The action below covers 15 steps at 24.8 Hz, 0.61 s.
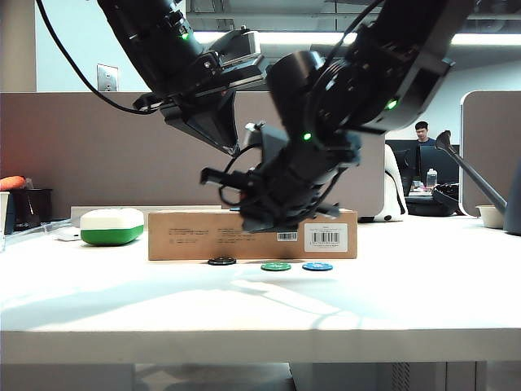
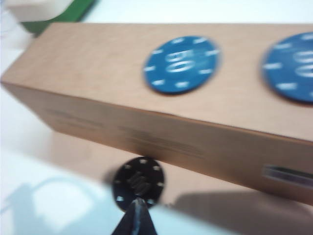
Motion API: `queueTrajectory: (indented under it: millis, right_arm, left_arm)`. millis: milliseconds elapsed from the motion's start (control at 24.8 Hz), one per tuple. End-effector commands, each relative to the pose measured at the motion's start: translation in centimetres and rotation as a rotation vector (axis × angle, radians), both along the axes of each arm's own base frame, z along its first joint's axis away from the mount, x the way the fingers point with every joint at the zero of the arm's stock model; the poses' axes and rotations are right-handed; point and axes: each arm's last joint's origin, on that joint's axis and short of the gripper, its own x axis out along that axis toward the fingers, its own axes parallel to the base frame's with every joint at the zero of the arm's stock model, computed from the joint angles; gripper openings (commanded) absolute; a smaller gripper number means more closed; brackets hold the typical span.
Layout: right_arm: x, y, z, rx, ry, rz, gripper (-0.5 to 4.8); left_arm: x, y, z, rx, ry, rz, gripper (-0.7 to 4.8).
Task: Push the chip, whose value equals the sum of all the chip values on the rectangular box, forward next to the box.
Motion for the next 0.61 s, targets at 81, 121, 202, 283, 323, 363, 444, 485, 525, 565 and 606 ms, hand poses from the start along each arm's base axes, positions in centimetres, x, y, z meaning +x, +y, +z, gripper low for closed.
queueTrajectory:
  millis: [81,121,202,283,323,363,444,485,525,565,606]
  right_arm:
    - [-0.5,-2.2,2.8,0.041,-0.052,-0.067,-0.05]
    - [-0.7,-3.4,3.7,0.051,-0.071,-0.093,-0.05]
    - [-1.0,-4.8,4.7,0.056,-0.086,-0.116,-0.05]
    - [-1.4,-6.3,5.5,0.055,-0.084,-0.143,-0.05]
    - [-1.6,-6.7,5.7,0.054,-0.082,-0.149,-0.05]
    - [-2.2,-7.6,6.1,0.050,-0.077,-0.159,-0.05]
    - [-3.8,-8.8,6.8,0.051,-0.089,-0.167,-0.06]
    - [-4.7,-9.3,7.2,0.052,-0.103,-0.176,-0.05]
    - [-6.0,-10.2,7.7,0.053,-0.126,-0.205,-0.05]
    - [-6.9,-10.8,8.0,0.054,-0.139,-0.221,-0.05]
    - [-8.3,-11.6,8.5,0.063,-0.159,-0.233,-0.05]
  left_arm:
    - [0.0,0.0,0.2,-0.004,-0.010,-0.004,-0.05]
    - [0.0,0.0,0.2,-0.004,-0.010,-0.004,-0.05]
    - [0.0,0.0,0.2,-0.003,-0.010,-0.004,-0.05]
    - [0.0,0.0,0.2,-0.003,-0.010,-0.004,-0.05]
    - [0.0,0.0,0.2,-0.004,-0.010,-0.004,-0.05]
    - [0.0,0.0,0.2,-0.004,-0.010,-0.004,-0.05]
    - [0.0,0.0,0.2,-0.004,-0.010,-0.004,-0.05]
    - [0.0,0.0,0.2,-0.004,-0.010,-0.004,-0.05]
    - [0.0,0.0,0.2,-0.004,-0.010,-0.004,-0.05]
    - [0.0,0.0,0.2,-0.004,-0.010,-0.004,-0.05]
    - [0.0,0.0,0.2,-0.004,-0.010,-0.004,-0.05]
